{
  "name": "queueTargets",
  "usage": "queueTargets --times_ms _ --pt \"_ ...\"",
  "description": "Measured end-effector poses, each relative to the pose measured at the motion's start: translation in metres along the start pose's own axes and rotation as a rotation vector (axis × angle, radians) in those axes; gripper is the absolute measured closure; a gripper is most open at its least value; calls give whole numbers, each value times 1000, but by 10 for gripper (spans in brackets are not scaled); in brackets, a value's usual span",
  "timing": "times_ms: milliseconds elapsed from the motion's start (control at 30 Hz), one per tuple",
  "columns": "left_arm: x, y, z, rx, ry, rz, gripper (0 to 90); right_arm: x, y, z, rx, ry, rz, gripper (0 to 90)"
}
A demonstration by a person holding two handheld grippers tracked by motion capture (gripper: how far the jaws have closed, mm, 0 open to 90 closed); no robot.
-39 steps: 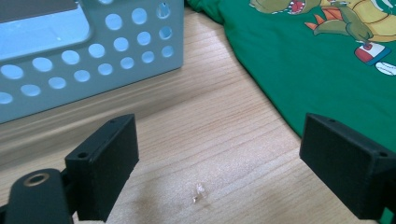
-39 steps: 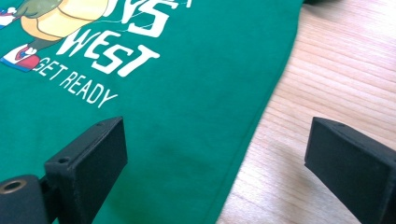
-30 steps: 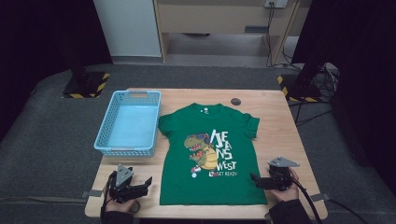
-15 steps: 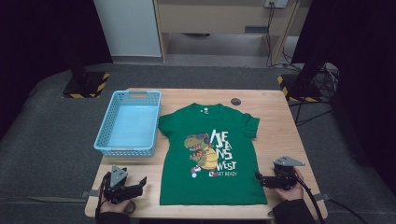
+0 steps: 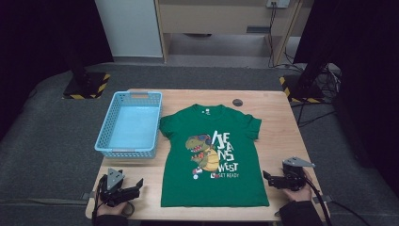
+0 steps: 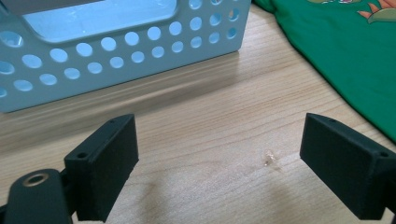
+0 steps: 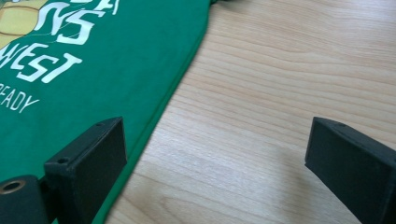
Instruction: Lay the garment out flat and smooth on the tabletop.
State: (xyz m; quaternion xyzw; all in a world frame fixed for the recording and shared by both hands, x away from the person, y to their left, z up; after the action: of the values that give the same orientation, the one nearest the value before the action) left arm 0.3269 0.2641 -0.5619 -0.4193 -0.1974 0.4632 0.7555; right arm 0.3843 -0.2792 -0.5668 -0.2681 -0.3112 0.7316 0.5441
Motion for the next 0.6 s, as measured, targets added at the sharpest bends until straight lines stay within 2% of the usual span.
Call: queueTargets --times_ms 267,600 --pt "6 1 5 -13 -23 0 104 -5 2 -1 13 10 9 43" --pt "12 6 9 -2 -45 -6 108 -9 4 -3 37 24 20 32"
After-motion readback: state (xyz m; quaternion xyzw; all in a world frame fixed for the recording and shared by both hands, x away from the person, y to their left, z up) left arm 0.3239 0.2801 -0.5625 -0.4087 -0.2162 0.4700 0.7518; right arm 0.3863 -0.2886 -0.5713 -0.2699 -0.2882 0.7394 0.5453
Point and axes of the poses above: each handheld gripper's, and its own axes: z roughly backward along the jaws, y roughly out of its underside, x roughly to its left, the point moved 6 cm from there along -z, roughly forward along the jaws, and after that the axes turned 11 degrees about y, right-handed, at the moved point
